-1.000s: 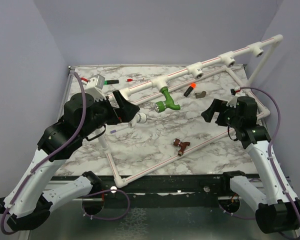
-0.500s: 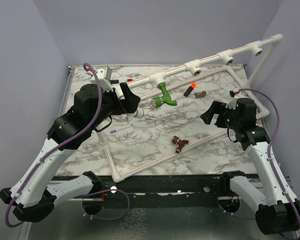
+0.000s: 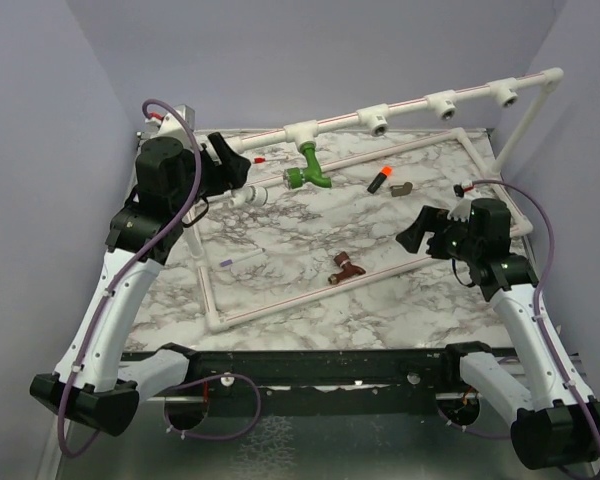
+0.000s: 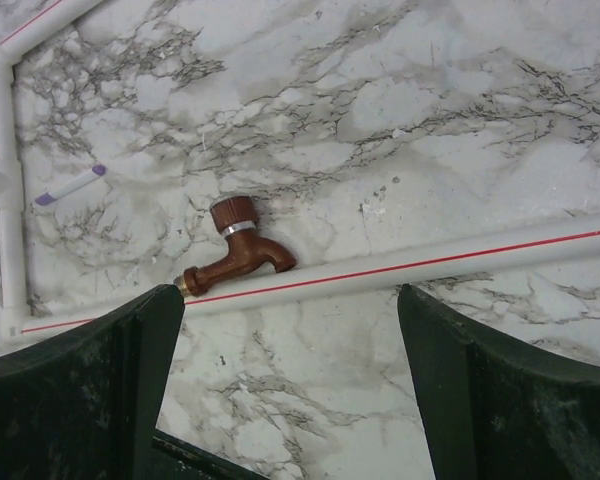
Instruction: Install the water faucets
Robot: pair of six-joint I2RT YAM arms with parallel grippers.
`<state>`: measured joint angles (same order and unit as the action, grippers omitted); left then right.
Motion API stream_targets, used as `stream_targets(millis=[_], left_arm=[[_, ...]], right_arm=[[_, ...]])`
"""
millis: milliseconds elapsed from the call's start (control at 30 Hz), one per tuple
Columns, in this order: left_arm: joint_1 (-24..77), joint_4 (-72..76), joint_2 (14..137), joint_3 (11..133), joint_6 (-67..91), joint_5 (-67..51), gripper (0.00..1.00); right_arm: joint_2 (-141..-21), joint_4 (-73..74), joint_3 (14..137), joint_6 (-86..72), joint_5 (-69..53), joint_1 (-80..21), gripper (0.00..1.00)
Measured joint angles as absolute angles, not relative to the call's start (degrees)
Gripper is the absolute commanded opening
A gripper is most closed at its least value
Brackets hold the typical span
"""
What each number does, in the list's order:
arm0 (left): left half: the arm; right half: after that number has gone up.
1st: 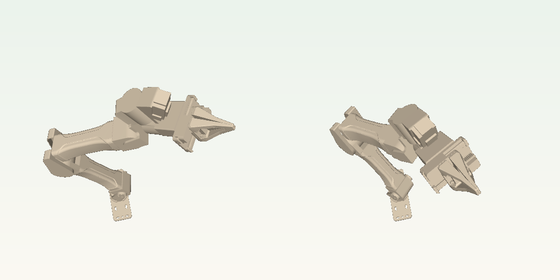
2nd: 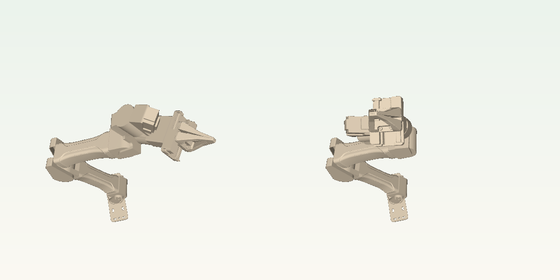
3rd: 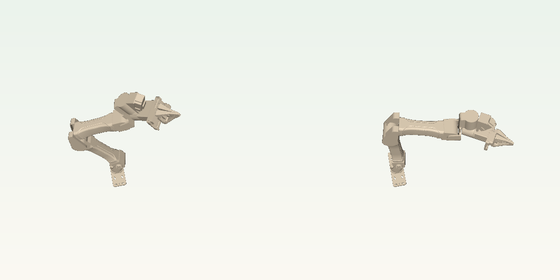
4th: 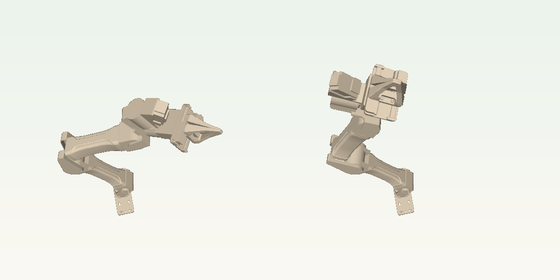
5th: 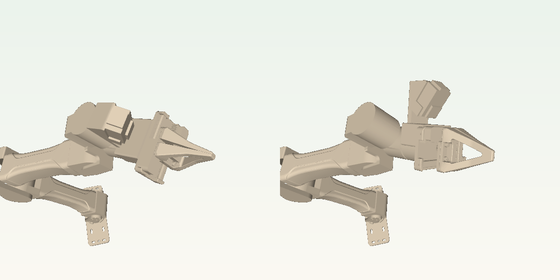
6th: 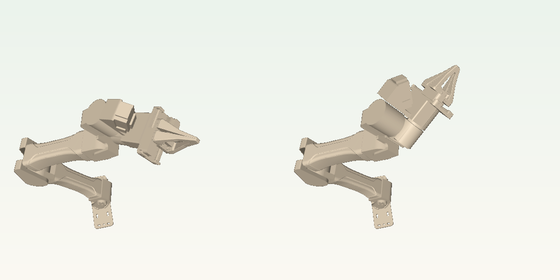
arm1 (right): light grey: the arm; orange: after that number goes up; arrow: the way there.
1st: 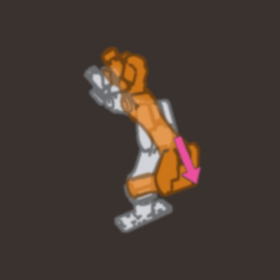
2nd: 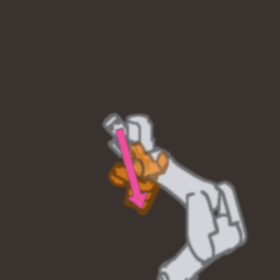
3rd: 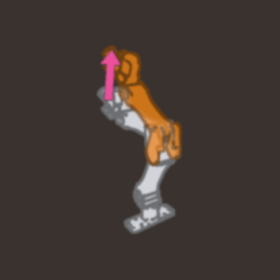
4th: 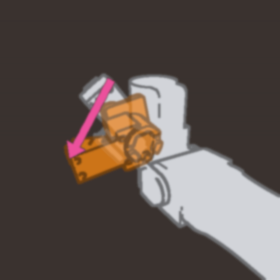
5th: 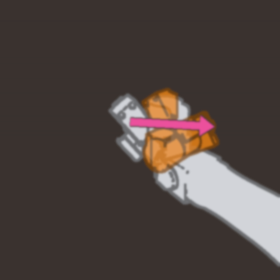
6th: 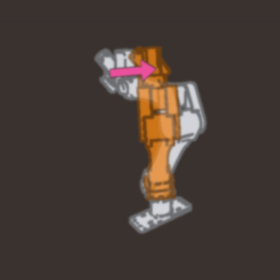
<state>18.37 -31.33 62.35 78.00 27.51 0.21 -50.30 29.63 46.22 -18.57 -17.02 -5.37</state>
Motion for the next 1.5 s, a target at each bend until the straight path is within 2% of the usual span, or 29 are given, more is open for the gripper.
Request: stream_targets(millis=[100,300,333,633,900,1500], left_arm=[[16.7,-28.7,63.8,78.1,27.8,-2.5,0.41],[13.8,-27.8,65.6,79.5,30.3,-3.0,0.04],[13.1,-27.6,65.8,79.5,29.8,-3.0,0.01],[12.0,-28.1,66.0,80.0,28.6,-2.9,0.0],[11.1,-30.3,65.7,81.1,27.3,0.6,0.0],[9.6,-41.3,61.2,84.0,14.5,27.2,0.0]], right_arm=[[-50.3,29.6,45.9,-18.6,-17.5,-5.4,0.92],[-50.7,29.3,45.9,-18.6,-18.9,-5.4,0.9],[-51.0,28.9,45.9,-18.7,-19.3,-5.4,0.89],[-54.6,25.4,45.3,-19.6,-22.9,-7.0,0.87],[-58.4,22.1,45.1,-21.8,-21.2,-13.8,0.85],[-72.8,17.5,51.5,-25.5,-12.1,-28.0,0.85]])
